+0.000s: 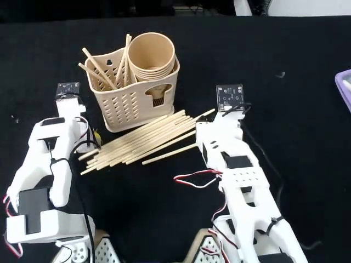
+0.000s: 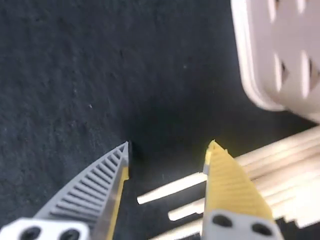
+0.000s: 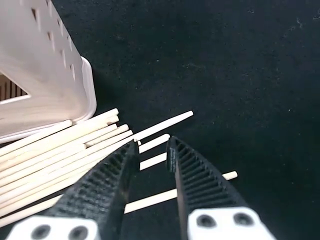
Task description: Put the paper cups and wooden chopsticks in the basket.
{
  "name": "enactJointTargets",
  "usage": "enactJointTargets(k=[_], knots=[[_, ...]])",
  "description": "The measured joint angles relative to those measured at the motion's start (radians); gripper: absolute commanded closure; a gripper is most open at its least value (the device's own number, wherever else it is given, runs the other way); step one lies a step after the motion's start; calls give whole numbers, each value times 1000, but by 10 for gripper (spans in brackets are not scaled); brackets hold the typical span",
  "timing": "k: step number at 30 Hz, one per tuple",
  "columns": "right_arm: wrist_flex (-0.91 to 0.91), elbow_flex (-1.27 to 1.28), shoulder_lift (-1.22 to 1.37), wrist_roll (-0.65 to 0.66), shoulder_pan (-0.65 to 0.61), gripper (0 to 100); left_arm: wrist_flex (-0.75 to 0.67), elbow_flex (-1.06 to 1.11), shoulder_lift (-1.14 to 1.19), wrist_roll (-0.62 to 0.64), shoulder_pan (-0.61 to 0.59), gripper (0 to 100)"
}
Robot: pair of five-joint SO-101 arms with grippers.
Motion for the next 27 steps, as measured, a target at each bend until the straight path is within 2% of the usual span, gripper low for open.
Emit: enactJointTargets(k=[6,8,12,17,24,27], knots=[[0,0,0,0,0,899,210,-21,-2,-57,-2,764],[0,0,0,0,0,899,262,-20,-2,-78,-2,792],[0,0,0,0,0,899,325,-15,-2,-123,8,849],[0,0,0,0,0,899,413,-20,-18,-152,9,818],[0,0,0,0,0,899,557,-18,-310,-172,9,735],[0,0,0,0,0,899,600,-15,-462,-201,12,733]])
